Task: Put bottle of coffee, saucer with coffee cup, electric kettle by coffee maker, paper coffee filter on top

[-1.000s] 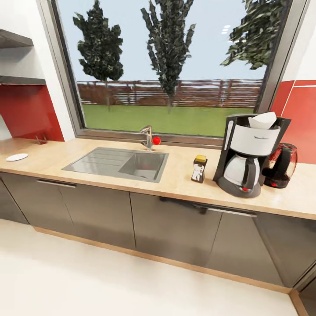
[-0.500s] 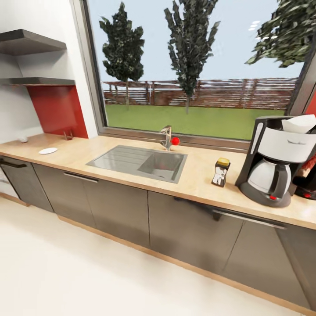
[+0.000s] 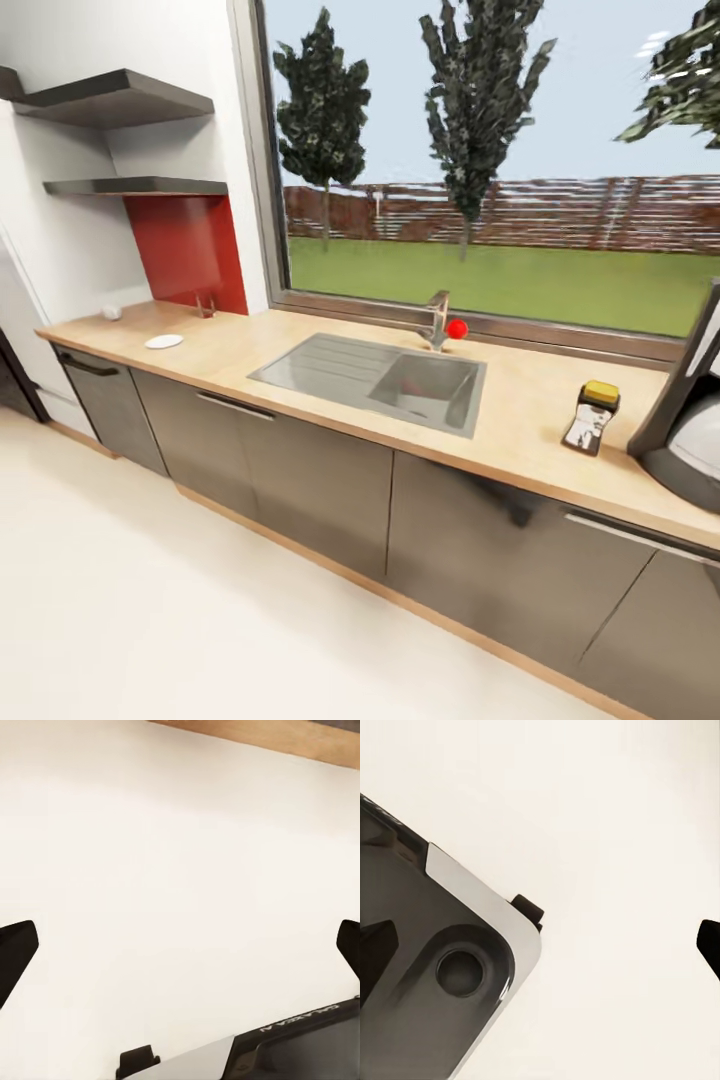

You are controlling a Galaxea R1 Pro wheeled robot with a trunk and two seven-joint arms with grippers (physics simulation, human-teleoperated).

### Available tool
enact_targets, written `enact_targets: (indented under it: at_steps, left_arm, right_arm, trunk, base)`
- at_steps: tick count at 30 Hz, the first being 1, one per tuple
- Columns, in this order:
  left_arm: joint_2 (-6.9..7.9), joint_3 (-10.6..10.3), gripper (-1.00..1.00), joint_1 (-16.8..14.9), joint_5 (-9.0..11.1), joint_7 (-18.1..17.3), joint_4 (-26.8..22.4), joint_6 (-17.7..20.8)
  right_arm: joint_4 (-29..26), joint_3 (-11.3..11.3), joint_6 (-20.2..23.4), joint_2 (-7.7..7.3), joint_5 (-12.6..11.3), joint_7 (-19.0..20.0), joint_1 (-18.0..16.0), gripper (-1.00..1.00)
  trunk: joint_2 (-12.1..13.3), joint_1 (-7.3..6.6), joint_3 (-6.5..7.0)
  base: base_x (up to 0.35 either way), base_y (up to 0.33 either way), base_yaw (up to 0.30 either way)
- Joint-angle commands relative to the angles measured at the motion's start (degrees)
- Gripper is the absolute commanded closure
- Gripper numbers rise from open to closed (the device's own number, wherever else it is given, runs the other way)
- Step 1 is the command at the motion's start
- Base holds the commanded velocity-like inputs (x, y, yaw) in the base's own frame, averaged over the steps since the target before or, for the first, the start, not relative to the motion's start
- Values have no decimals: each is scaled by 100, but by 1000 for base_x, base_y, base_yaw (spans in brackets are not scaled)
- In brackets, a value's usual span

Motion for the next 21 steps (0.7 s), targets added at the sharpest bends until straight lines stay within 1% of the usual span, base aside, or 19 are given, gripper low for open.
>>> enact_targets:
  at_steps: [1, 4, 14, 21]
  left_arm:
    - [6, -34, -100, -7, 45, 42, -5, -27]
    - [6, -28, -100, -7, 45, 42, -5, -27]
    - [8, -22, -100, -6, 45, 42, -6, -23]
    - [6, -6, -100, -8, 45, 42, -6, -21]
  right_arm:
    - [-6, -49, -11, -1, 11, 44, 0, -100]
    - [-6, -47, -9, -6, 16, 55, 0, -100]
    - [-7, -46, -3, -17, 17, 58, 0, -100]
    - [-6, -49, -10, -11, 15, 48, 0, -100]
  trunk:
    - [-3, 2, -5]
    - [-3, 2, -5]
    - [-3, 2, -5]
    - [-3, 2, -5]
  base:
    - [150, 277, 253]
    - [141, 283, 151]
    - [132, 290, 24]
    - [142, 291, 203]
